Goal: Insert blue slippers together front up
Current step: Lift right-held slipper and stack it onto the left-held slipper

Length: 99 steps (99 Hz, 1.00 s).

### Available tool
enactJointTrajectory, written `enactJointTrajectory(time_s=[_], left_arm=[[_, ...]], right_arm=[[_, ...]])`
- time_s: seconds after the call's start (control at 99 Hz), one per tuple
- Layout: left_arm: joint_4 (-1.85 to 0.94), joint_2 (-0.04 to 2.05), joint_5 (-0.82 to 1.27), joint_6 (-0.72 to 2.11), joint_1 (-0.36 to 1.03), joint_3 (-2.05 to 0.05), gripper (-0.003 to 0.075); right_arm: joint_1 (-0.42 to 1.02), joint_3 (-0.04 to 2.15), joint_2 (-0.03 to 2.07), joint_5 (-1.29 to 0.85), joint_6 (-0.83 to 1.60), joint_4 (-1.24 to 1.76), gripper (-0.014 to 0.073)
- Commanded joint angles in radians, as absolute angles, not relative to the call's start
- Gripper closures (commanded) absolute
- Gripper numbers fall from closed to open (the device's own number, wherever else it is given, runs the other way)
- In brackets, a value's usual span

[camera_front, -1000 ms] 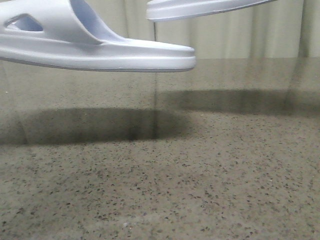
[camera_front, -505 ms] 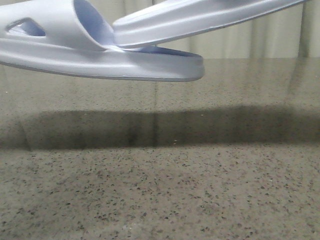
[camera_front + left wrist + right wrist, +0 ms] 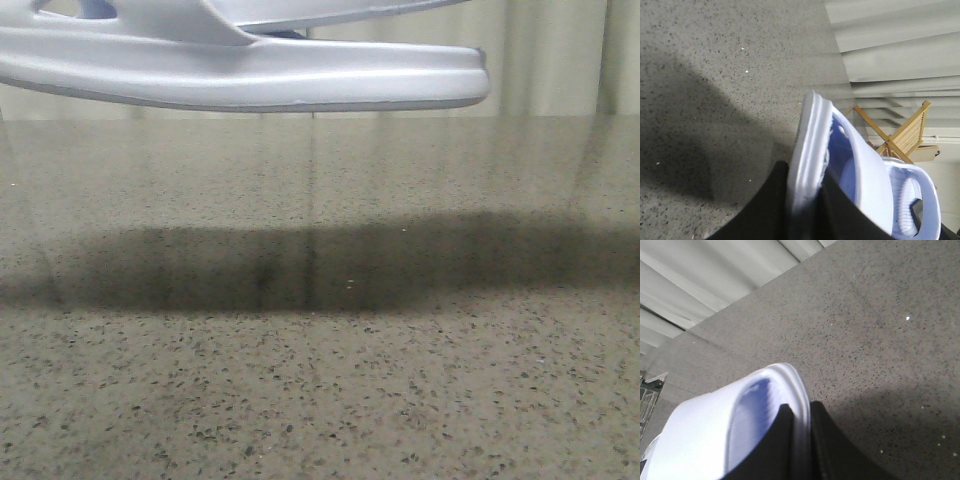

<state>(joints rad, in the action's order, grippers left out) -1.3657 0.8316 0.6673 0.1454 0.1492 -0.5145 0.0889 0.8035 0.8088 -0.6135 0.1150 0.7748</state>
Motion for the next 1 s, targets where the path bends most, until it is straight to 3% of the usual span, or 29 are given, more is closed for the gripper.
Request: enactJointTrajectory(time_s=[0.0, 0.505, 0.99], left_arm=[[-1.471, 0.829, 0.697, 0.162, 0.157, -0.551, 0.0704], [-1.717, 0.829, 0.824, 0.29, 0.157, -0.551, 0.0704], [-1.756, 0.829, 0.888, 0.292, 0.157, -0.551, 0.0704]], right_arm=[[0.087, 0.841, 0.816, -0.575, 0.161, 0.849, 0.0701], [0.087, 0.837, 0.856, -0.593, 0.216, 0.907, 0.0701], [0.148, 0.837, 0.904, -0.613, 0.29, 0.992, 0.0701]])
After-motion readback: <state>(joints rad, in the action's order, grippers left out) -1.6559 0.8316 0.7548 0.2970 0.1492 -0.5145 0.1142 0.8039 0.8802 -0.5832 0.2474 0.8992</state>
